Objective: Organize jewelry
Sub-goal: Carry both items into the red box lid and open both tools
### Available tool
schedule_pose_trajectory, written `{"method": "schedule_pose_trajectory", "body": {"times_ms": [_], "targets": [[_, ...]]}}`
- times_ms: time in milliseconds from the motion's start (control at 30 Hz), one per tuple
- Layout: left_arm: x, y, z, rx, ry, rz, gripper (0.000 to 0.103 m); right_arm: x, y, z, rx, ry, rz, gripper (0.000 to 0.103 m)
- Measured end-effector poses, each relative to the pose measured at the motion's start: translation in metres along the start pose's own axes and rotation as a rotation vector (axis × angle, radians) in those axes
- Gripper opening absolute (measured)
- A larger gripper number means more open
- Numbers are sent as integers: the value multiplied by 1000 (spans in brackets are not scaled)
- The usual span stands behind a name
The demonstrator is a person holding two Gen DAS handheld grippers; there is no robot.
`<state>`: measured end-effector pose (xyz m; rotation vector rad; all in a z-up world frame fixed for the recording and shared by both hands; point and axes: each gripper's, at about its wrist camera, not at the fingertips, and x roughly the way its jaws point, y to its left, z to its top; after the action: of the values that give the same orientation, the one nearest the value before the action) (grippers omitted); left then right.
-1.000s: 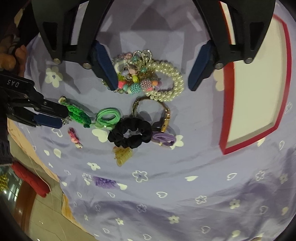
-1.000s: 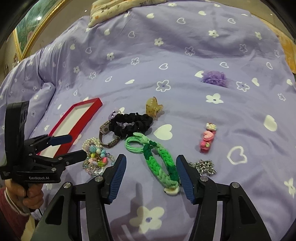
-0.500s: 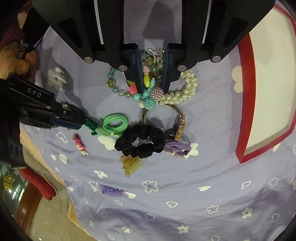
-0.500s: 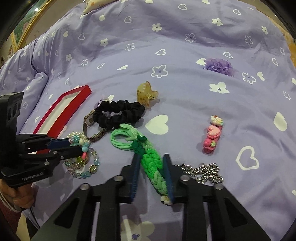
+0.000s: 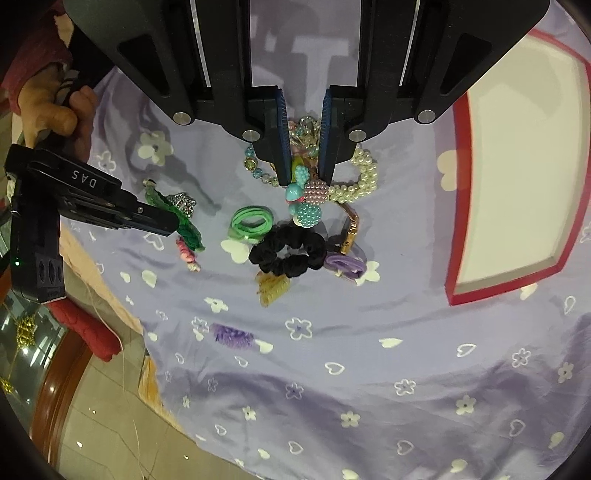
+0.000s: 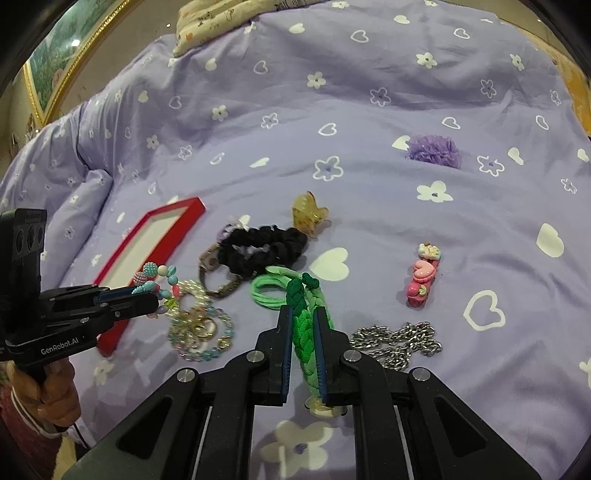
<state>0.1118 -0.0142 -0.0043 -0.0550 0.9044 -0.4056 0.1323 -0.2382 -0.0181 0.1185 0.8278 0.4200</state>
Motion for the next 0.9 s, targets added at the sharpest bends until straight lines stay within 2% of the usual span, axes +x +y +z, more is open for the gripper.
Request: {"method": "schedule_pose_trajectory", "body": {"times_ms": [167, 367, 733, 900], "targets": [[-20, 12, -5, -40, -34, 11, 13, -11, 17, 5, 5, -9, 59, 10], [-46, 41, -17, -113, -71, 46, 13, -5, 55, 9, -41, -4, 123, 10], [-87, 111, -44, -252, -120, 137, 13, 30, 140, 17, -120, 44, 277, 10], [-92, 142, -51, -312, -120, 173, 13, 52, 183, 24, -169, 61, 340, 10]]}}
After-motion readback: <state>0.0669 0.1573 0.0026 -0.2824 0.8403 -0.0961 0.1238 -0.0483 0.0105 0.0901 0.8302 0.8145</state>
